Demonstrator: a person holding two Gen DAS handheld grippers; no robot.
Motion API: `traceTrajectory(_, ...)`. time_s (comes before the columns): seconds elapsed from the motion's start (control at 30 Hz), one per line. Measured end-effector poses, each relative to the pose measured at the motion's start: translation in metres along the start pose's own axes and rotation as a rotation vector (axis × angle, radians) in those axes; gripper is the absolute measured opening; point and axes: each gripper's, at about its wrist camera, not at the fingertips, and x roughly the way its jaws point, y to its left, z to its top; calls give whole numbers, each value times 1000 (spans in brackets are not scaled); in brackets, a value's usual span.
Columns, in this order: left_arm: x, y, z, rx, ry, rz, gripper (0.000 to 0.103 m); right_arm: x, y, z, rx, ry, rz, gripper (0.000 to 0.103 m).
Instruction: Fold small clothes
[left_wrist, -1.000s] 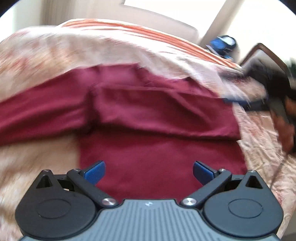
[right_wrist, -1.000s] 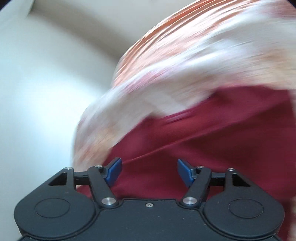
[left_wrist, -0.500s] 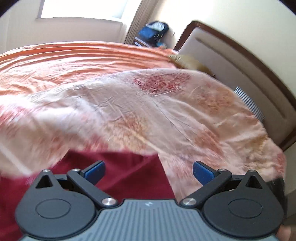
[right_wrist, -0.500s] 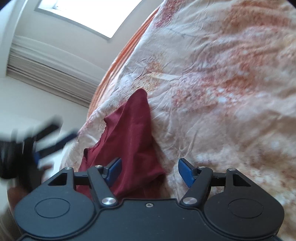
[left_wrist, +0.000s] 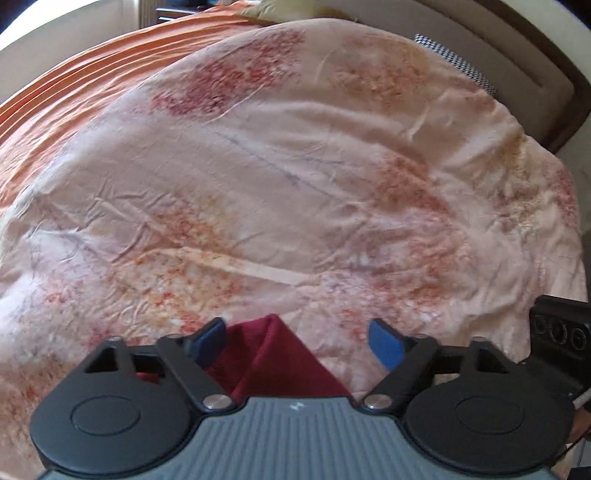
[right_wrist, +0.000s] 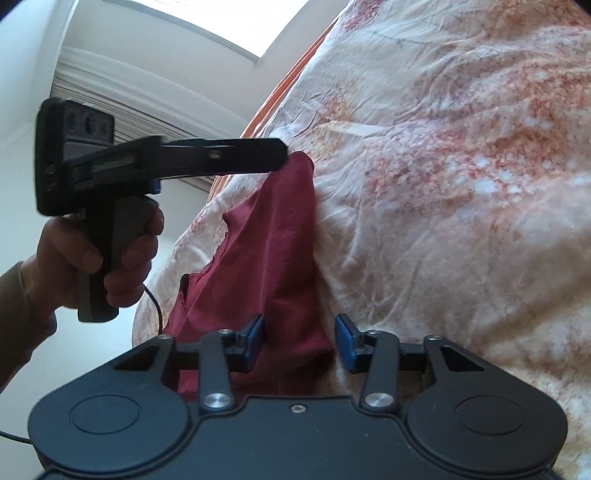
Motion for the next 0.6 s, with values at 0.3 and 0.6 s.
traceTrajectory(0.3, 17, 9, 4, 24, 77, -30, 43, 5, -7, 0, -3, 19, 23, 19)
traceTrajectory(0.6, 20, 16, 1, 47, 96, -72, 21, 2, -8, -2, -2, 24, 40, 10)
